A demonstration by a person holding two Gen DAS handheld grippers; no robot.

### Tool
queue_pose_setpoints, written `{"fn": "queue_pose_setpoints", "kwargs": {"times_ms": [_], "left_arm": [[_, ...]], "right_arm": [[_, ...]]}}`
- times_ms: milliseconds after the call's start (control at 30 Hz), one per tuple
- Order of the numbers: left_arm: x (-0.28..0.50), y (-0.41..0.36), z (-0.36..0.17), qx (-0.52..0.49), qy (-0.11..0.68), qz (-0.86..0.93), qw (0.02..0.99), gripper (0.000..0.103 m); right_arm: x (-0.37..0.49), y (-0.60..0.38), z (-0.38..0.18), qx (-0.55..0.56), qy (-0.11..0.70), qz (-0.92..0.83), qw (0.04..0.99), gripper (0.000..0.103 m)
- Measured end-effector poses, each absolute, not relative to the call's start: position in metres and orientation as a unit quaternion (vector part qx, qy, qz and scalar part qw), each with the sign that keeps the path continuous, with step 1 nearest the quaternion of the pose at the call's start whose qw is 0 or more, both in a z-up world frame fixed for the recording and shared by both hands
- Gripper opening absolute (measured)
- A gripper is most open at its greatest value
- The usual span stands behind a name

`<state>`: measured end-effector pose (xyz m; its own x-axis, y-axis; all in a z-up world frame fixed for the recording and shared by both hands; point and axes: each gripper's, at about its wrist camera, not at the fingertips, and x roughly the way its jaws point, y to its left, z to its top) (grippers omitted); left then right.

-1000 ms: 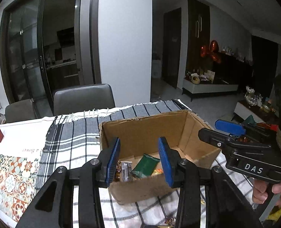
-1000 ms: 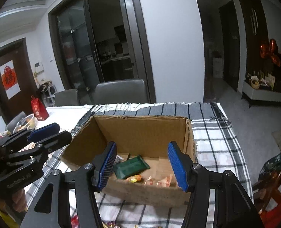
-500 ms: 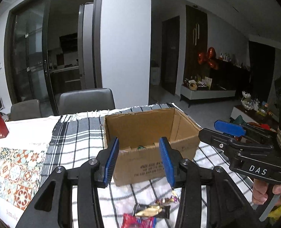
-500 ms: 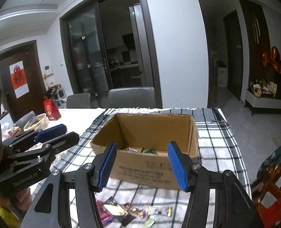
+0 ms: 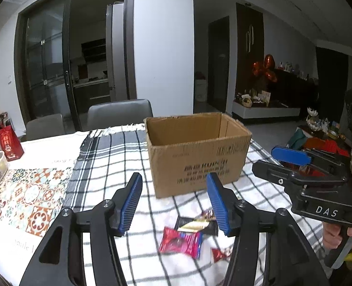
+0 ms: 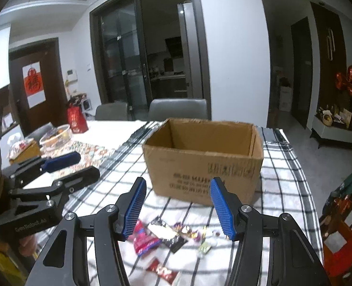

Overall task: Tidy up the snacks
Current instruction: 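Move both tools back to the remaining snacks on the table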

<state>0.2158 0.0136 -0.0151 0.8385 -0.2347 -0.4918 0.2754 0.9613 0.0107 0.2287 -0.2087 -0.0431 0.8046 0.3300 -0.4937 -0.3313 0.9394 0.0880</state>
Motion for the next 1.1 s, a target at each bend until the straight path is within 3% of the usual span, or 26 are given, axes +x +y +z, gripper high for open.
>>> {"fn": "queue_pose_setpoints", "kwargs": {"times_ms": [433,1100], "left_arm": [[0.188,0.017,-0.047,0.076,0.261,-0.146,0.951,0.072],[0.229,0.010,-0.127,0.073,0.368,-0.180,0.909,0.072]], "right_arm": [[0.198,-0.195,-0.086,-0.032,0.307,0.185,0.933,0.057],[0.219,-0.181,-0.163,-0.061,0.425,0.229,0.873,0.056]]}}
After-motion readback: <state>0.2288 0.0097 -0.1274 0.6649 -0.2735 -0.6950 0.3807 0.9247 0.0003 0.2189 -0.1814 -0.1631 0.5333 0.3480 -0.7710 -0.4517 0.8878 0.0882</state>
